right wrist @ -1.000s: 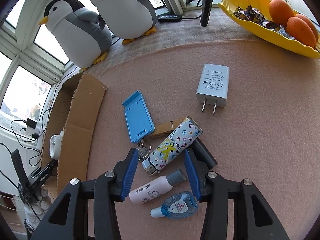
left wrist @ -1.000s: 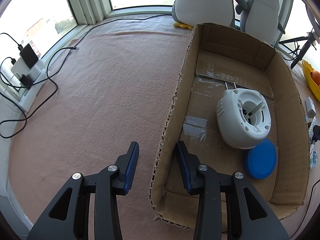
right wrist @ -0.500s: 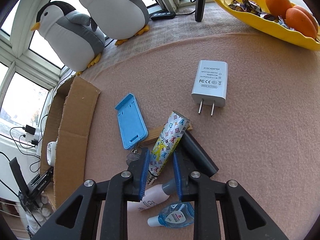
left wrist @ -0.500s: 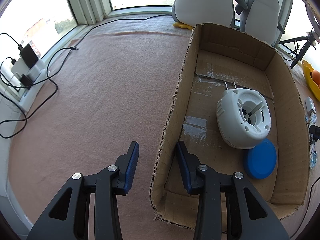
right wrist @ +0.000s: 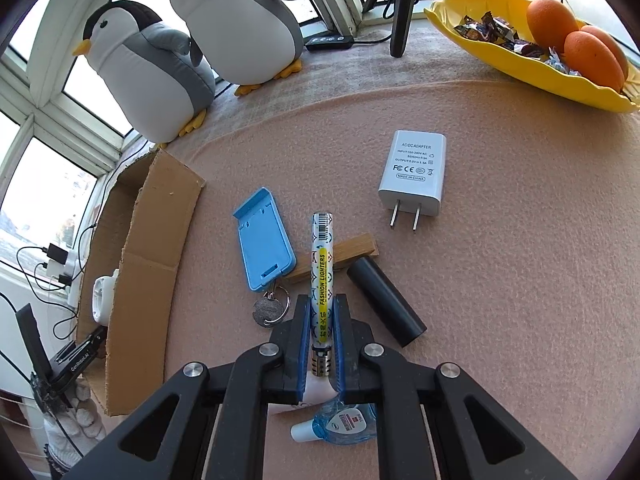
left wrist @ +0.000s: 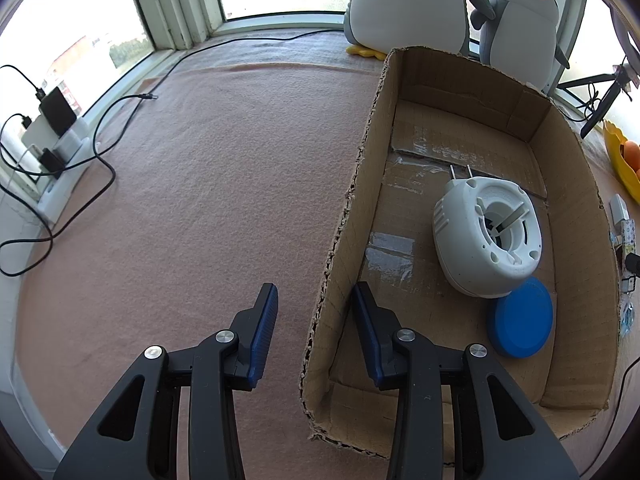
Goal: Organize rigid objects
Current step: 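Carry the marker with the right tool toward the cardboard box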
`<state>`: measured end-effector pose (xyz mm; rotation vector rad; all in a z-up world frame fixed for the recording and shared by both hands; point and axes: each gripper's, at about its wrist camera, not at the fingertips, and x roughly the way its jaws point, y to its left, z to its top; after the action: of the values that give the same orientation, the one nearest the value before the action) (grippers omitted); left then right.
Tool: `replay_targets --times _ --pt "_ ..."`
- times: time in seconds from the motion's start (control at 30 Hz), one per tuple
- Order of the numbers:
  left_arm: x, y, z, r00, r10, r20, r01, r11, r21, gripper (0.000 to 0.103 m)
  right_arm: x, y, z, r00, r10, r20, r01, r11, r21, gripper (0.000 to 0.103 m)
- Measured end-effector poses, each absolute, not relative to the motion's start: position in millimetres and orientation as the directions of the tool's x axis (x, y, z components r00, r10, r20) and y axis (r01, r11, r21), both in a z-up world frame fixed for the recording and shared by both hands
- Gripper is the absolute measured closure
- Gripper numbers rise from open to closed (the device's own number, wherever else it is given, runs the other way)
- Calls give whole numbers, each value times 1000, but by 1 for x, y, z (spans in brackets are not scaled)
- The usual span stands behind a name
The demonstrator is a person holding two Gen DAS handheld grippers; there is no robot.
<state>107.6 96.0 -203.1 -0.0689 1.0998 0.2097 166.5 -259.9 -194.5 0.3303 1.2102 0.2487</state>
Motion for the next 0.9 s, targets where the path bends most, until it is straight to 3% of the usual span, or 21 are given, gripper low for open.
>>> replay_targets --times 0.3,0.67,0.9 --pt "108 96 -203 436 134 -890 -203 978 48 65 151 -246 -159 382 391 -837 -75 916 394 93" --pt "107 96 -203 437 133 -890 -203 978 47 65 135 -165 -106 410 453 -791 -283 888 362 93" --pt "109 96 -202 440 126 -889 -204 978 38 65 137 -127 -104 406 467 -785 -336 875 347 93"
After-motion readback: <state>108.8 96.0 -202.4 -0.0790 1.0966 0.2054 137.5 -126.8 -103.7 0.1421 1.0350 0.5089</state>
